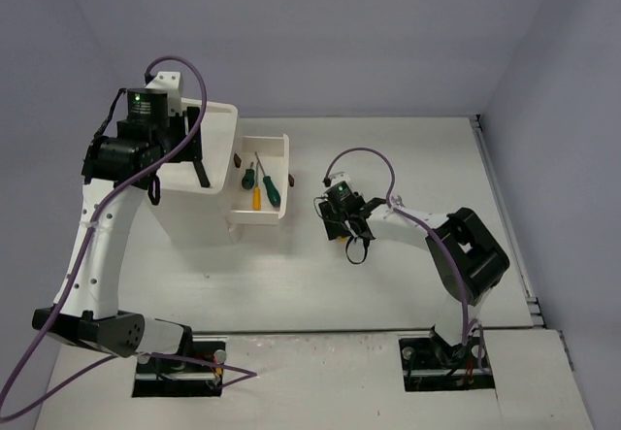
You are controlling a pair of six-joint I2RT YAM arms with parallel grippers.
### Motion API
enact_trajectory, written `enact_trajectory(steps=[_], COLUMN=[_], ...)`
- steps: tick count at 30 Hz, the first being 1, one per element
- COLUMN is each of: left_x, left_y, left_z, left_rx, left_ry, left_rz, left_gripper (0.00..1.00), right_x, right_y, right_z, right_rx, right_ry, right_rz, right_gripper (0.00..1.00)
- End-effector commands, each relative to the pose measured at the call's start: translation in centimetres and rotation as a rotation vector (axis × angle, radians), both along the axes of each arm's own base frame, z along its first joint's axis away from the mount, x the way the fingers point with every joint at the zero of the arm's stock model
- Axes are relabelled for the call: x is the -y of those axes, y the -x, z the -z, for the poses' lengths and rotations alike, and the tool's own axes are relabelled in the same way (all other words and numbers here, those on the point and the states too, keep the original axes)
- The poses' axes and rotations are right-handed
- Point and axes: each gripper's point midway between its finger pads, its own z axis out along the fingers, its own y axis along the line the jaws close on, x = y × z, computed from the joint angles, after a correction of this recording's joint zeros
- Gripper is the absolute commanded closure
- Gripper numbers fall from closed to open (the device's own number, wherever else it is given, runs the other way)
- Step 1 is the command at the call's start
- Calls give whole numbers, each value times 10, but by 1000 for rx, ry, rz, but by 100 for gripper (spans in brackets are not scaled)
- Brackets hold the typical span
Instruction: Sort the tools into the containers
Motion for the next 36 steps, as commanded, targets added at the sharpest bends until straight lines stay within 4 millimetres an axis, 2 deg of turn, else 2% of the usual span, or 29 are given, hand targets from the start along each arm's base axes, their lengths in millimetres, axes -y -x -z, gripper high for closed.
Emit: enact_trajectory(steps=[1,3,7,14,17,20,23,25,28,29,30,31,32,34,36], left_x=[1,1,2,2,1,1,0,-2,-4,-4,-5,-5,-6,-8,-9], left_y=[-4,-4,-5,-5,-4,-4,-5,-4,-4,-4,-4,-3,-3,-3,-3], left_z=[-23,-22,-23,-24,-23,-22,-23,-25,-27,-27,-28,-30,-30,-32,-31], left_rx=[75,73,75,78,76,74,75,80,84,85,88,93,94,98,97], left_ry=[15,15,14,14,13,11,6,2,-9,-10,-10,-11,-14,-22,-33], left_rz=[-4,-4,-2,-1,-3,-5,-8,-14,-20,-20,-21,-23,-25,-33,-34], left_gripper=[34,34,34,34,34,34,34,34,34,34,34,34,34,34,34], right_x=[-8,-13,-21,-21,-26,-31,-32,-35,-40,-40,-43,-48,-52,-77,-97], right_y=[-19,-16,-13,-7,-4,-6,-14,-24,-39,-41,-45,-49,-51,-54,-58], right_z=[-31,-26,-17,5,5,-7,-32,-65,-129,-136,-152,-174,-188,-222,-234], right_rx=[98,80,48,1,4,41,104,175,303,318,344,378,397,425,428], right_ry=[3,3,-8,17,23,24,-3,-51,-151,-161,-191,-236,-271,-396,-470], right_rz=[10,-8,-29,-35,-54,-66,-39,-8,47,54,62,71,76,47,24], right_gripper=[48,53,71,76,83,99,100,100,100,100,100,100,100,100,100])
